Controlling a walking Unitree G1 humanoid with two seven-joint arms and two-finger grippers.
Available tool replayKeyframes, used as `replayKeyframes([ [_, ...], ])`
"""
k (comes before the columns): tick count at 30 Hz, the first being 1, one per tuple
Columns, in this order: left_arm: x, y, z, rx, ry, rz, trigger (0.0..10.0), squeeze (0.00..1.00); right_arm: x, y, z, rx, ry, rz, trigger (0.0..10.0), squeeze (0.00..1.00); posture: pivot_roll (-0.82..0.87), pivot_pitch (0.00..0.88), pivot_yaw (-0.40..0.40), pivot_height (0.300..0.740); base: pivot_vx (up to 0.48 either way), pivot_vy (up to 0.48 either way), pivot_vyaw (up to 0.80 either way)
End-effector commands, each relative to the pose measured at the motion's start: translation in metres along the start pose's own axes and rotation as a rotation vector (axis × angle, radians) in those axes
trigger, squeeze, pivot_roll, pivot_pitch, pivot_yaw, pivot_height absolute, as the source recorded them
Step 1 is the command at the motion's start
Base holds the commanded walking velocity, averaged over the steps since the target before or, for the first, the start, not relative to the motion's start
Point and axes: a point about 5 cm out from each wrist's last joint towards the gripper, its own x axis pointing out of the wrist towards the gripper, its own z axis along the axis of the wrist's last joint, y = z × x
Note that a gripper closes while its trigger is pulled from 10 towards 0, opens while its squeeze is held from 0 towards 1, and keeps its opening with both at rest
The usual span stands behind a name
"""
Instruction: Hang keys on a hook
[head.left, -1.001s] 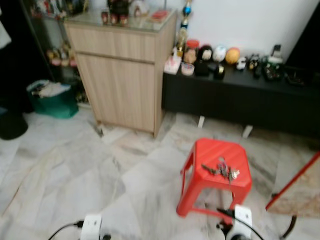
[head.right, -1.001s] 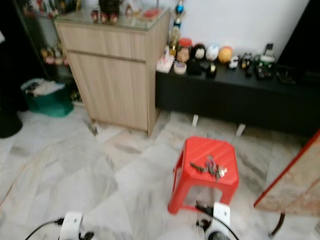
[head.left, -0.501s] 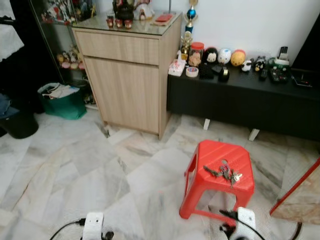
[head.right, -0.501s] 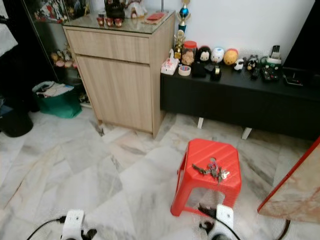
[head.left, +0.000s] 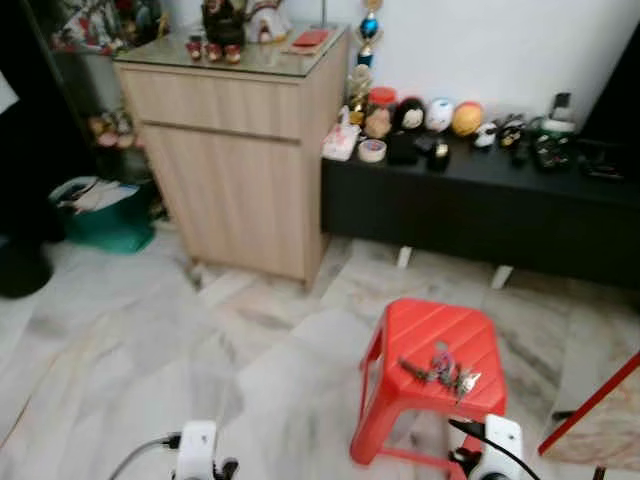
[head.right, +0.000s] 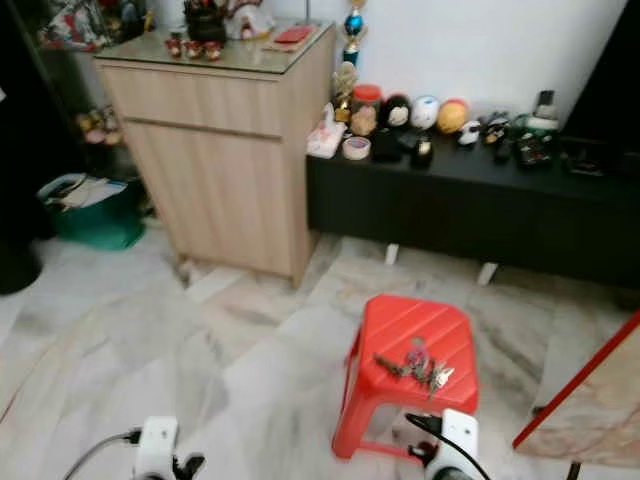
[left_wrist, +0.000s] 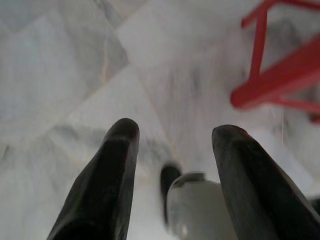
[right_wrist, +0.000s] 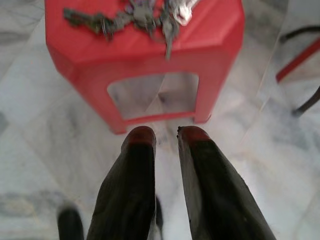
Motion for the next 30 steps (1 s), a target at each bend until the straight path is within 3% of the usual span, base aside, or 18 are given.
replayKeyframes([
  [1, -0.003, 0.008, -0.008, -0.015, 0.031, 0.025, 10.0, 0.00, 0.002, 0.011, 0.001, -0.003, -0.003, 0.028, 10.0, 0.00, 0.08, 0.000, -0.052, 0.721, 0.337, 0.000, 0.00],
  [9, -0.003, 0.008, -0.009, -0.032, 0.026, 0.031, 10.0, 0.00, 0.003, 0.013, 0.009, -0.003, -0.029, 0.039, 10.0, 0.00, 0.07, 0.000, -0.054, 0.721, 0.239, 0.000, 0.00],
  [14, -0.001, 0.010, 0.005, -0.035, -0.045, 0.032, 10.0, 0.00, 0.004, 0.017, 0.019, -0.006, -0.059, 0.054, 10.0, 0.00, 0.07, 0.000, -0.055, 0.721, 0.000, 0.000, 0.00],
  [20, 0.001, 0.012, 0.049, -0.035, -0.279, 0.011, 10.0, 0.00, 0.006, 0.033, 0.051, -0.051, -0.217, 0.109, 10.0, 0.00, 0.06, 0.000, -0.056, 0.721, 0.000, 0.000, 0.00],
  [26, -0.008, 0.008, 0.111, -0.032, -0.622, -0.040, 10.0, 0.00, -0.001, 0.059, 0.092, -0.136, -0.460, 0.207, 10.0, 0.00, 0.06, 0.000, -0.062, 0.721, 0.000, 0.000, 0.00],
  [28, -0.015, 0.005, 0.123, -0.009, -0.710, -0.055, 10.0, 0.00, -0.005, 0.061, 0.104, -0.140, -0.546, 0.215, 10.0, 0.00, 0.06, 0.000, -0.061, 0.721, 0.000, 0.000, 0.00],
  [30, -0.017, 0.003, 0.124, -0.004, -0.737, -0.061, 10.0, 0.00, -0.007, 0.061, 0.108, -0.140, -0.580, 0.218, 10.0, 0.00, 0.05, 0.000, -0.062, 0.721, 0.000, 0.000, 0.00],
])
